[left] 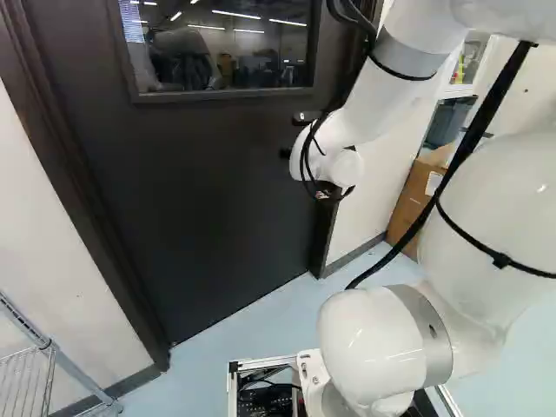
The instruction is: Open the door and move inside
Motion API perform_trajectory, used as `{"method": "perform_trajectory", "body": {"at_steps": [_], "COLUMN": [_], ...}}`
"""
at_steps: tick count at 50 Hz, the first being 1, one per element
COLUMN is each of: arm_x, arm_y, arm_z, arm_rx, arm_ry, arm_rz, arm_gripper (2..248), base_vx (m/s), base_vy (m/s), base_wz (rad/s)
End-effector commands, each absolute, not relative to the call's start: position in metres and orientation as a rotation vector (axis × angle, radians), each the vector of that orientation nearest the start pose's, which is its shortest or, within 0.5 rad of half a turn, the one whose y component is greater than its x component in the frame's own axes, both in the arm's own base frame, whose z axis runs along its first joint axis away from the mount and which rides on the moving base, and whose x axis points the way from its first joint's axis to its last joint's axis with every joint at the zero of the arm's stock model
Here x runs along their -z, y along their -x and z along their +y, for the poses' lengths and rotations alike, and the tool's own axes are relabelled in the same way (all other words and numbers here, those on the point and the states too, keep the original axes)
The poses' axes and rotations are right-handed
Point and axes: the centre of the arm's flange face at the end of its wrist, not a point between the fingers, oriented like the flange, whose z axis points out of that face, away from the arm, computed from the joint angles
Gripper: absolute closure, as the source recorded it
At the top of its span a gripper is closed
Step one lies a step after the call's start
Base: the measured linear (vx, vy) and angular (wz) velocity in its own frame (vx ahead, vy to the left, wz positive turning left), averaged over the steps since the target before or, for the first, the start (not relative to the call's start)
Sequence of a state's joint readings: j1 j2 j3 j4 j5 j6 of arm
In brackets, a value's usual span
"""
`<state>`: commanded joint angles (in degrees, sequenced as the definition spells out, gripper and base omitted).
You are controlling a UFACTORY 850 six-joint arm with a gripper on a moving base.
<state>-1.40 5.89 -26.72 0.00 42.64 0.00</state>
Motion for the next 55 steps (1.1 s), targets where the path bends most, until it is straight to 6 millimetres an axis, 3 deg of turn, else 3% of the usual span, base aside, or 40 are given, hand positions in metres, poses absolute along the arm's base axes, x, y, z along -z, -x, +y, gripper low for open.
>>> {"method": "perform_trajectory", "body": {"at_steps": [37,55], "arm_x": [-0.488,-0.5], "arm_y": [-0.398,-0.416], "arm_z": [-0.01,-0.015], "arm_rx": [2.04,2.07], "arm_ry": [2.411,2.394], "arm_rz": [0.031,0.043], "arm_gripper": [3,3], "base_vx": [0.0,0.0], "base_vy": [0.0,0.0], "base_wz": [0.0,0.0]}}
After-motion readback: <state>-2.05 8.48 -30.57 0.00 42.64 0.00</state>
